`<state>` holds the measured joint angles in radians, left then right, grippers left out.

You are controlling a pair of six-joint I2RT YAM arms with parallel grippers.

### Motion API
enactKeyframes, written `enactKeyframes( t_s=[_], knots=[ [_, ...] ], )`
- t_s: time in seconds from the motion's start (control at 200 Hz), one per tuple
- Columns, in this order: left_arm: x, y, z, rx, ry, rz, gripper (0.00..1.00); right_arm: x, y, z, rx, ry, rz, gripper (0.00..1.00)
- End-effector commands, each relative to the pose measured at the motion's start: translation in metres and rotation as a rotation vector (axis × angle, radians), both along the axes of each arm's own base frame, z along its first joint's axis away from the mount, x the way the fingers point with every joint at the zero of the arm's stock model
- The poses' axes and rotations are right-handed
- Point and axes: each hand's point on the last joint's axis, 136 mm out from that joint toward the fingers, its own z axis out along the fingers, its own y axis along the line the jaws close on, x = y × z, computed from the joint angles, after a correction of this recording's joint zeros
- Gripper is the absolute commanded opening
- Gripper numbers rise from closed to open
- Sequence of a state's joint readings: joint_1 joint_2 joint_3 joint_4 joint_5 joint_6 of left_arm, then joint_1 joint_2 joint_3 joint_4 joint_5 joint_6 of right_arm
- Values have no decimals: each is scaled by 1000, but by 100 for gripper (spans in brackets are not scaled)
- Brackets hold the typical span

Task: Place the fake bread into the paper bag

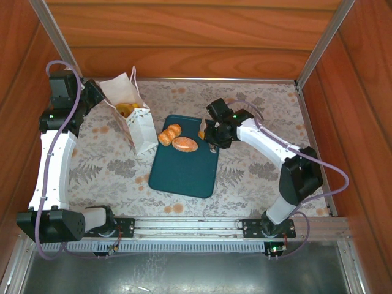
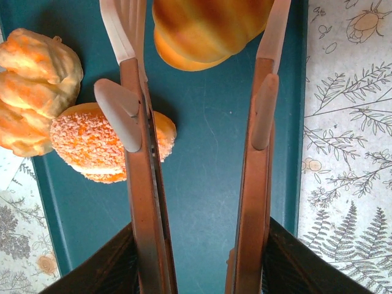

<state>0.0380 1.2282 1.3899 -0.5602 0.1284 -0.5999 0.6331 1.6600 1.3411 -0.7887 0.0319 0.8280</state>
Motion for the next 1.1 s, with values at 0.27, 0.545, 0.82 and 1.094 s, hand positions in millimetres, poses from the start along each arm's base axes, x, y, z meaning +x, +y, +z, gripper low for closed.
enactKeyframes(
  t_s=[0.27, 0.545, 0.82, 1.094],
  knots=[
    [0, -3, 5, -2, -22, -8, 0, 1, -1, -15, -12, 42, 7, 40],
    [1, -3, 6, -5, -23, -6, 0, -2, -3, 15, 34, -20, 9, 30],
    [0, -3, 7, -5, -26, -6, 0, -8, -4, 56, 116, -125, 27, 27],
    [-1, -3, 6, -8, -24, -5, 0, -14, 10, 104, 263, -221, 75, 26]
  ],
)
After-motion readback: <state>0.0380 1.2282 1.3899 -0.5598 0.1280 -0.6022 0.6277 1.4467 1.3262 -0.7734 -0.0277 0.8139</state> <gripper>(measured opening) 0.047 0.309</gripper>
